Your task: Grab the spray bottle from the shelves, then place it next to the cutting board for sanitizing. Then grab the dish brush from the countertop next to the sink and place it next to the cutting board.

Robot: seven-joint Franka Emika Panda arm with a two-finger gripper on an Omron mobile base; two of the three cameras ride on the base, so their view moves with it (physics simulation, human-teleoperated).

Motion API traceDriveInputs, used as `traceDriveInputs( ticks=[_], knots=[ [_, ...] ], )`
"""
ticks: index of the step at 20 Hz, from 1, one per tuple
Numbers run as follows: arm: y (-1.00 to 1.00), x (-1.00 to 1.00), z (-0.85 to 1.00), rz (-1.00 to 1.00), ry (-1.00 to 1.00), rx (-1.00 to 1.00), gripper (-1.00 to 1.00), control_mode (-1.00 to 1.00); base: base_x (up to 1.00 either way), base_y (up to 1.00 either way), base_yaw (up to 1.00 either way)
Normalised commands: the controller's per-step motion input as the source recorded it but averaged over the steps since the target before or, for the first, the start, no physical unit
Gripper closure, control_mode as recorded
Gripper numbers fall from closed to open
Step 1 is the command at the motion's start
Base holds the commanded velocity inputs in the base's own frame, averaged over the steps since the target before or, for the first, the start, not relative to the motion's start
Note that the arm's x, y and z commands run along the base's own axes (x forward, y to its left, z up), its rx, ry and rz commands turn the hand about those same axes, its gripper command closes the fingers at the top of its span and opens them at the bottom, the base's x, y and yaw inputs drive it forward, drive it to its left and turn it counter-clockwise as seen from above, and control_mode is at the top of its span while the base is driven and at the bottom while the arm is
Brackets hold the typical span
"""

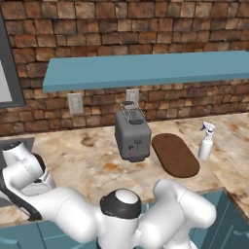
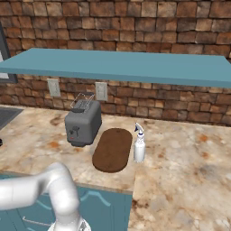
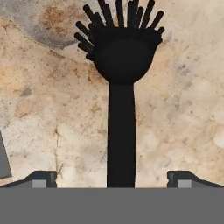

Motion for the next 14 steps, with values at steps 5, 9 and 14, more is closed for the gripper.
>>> traceDriveInputs(
  ticks=[5,9,14],
  knots=[
    [0.11,0.07,-0.35,0.00,0.00,0.00,1.00,-1.00,0.00,0.00,0.00],
    [0.15,0.00,-0.48,0.00,-0.01,0.00,1.00,-1.00,0.00,0.00,0.00],
    [0.14,0.00,-0.52,0.00,-0.03,0.00,1.00,-1.00,0.00,0.00,0.00]
  ],
)
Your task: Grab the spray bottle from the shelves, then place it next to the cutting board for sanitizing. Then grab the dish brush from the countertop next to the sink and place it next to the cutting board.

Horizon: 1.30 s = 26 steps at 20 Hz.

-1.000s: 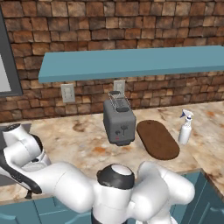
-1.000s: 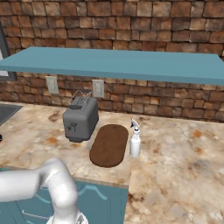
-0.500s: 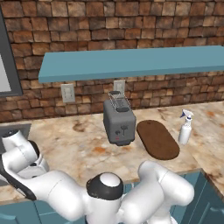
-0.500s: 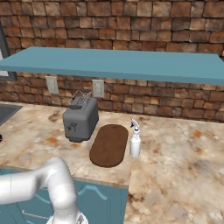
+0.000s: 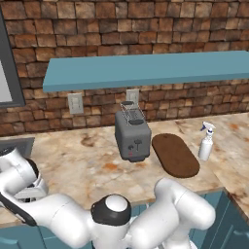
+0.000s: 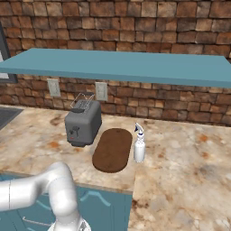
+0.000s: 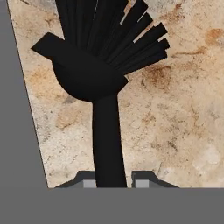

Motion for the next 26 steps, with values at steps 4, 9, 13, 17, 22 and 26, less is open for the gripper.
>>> traceDriveInputs(
  ticks=[4,9,13,17,22,26],
  knots=[
    [0.07,-0.05,-0.18,0.00,-0.08,0.00,1.00,-1.00,0.00,0.00,0.00],
    [-0.24,-0.38,0.65,-0.06,0.02,0.00,1.00,-1.00,0.00,0.00,0.00],
    [-0.59,-0.06,0.69,0.00,0.13,-0.01,1.00,-1.00,0.00,0.00,0.00],
    [-0.90,-0.20,0.44,0.06,-0.05,-0.04,1.00,-1.00,0.00,0.00,0.00],
    [-1.00,-0.78,0.01,0.14,-0.17,0.00,1.00,-1.00,0.00,0.00,0.00],
    [-1.00,-0.40,0.00,0.18,-0.01,0.02,1.00,-1.00,0.00,0.00,0.00]
  ],
)
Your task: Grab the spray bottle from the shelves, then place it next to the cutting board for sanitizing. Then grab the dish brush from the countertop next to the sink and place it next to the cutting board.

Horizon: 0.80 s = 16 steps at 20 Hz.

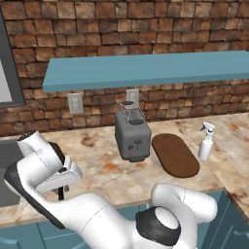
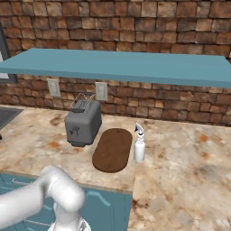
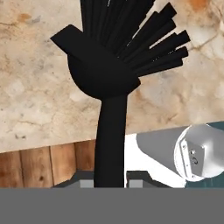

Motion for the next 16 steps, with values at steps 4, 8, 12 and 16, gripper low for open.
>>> traceDriveInputs(
  ticks=[4,8,12,16],
  knots=[
    [-1.00,0.09,0.07,0.22,-0.05,0.14,1.00,-1.00,0.00,0.00,0.00],
    [-1.00,0.16,0.06,0.19,-0.06,0.15,1.00,-1.00,0.00,0.00,0.00],
    [-1.00,0.16,0.00,0.20,-0.04,0.11,1.00,-1.00,0.00,0.00,0.00],
    [-0.91,0.24,0.11,0.23,0.00,0.00,1.00,-1.00,0.00,0.00,0.00]
  ],
)
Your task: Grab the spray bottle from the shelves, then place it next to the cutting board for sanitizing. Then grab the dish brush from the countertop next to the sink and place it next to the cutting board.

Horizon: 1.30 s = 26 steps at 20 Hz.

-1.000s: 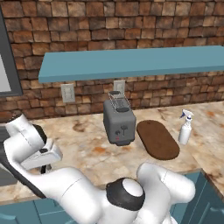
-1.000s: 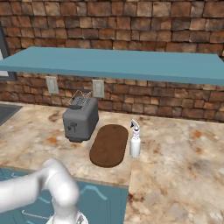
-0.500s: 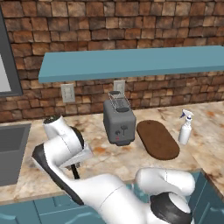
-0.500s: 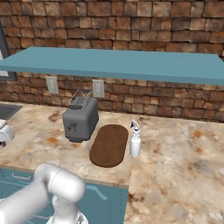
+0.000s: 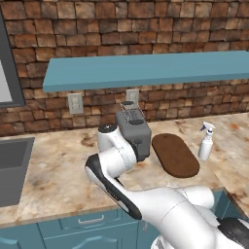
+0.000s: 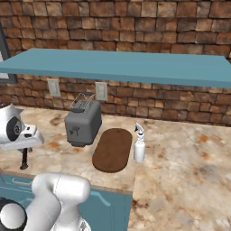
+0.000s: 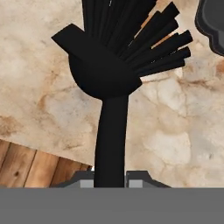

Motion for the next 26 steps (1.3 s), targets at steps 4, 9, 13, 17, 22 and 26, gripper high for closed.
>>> traceDriveInputs(
  ticks=[4,9,13,17,22,26],
  knots=[
    [-0.82,0.18,0.11,0.23,-0.04,0.00,1.00,-1.00,0.00,0.00,0.00],
    [-0.72,0.29,0.01,0.23,0.00,0.00,1.00,-1.00,0.00,0.00,0.00],
    [-0.72,0.24,-0.01,0.25,0.00,0.00,1.00,-1.00,0.00,0.00,0.00],
    [-0.72,0.48,-0.05,0.32,0.00,0.00,1.00,-1.00,0.00,0.00,0.00],
    [-0.72,0.19,-0.19,0.24,0.05,0.00,1.00,-1.00,0.00,0.00,0.00],
    [-0.79,-0.13,-0.19,0.09,0.00,0.00,1.00,-1.00,0.00,0.00,0.00]
  ],
)
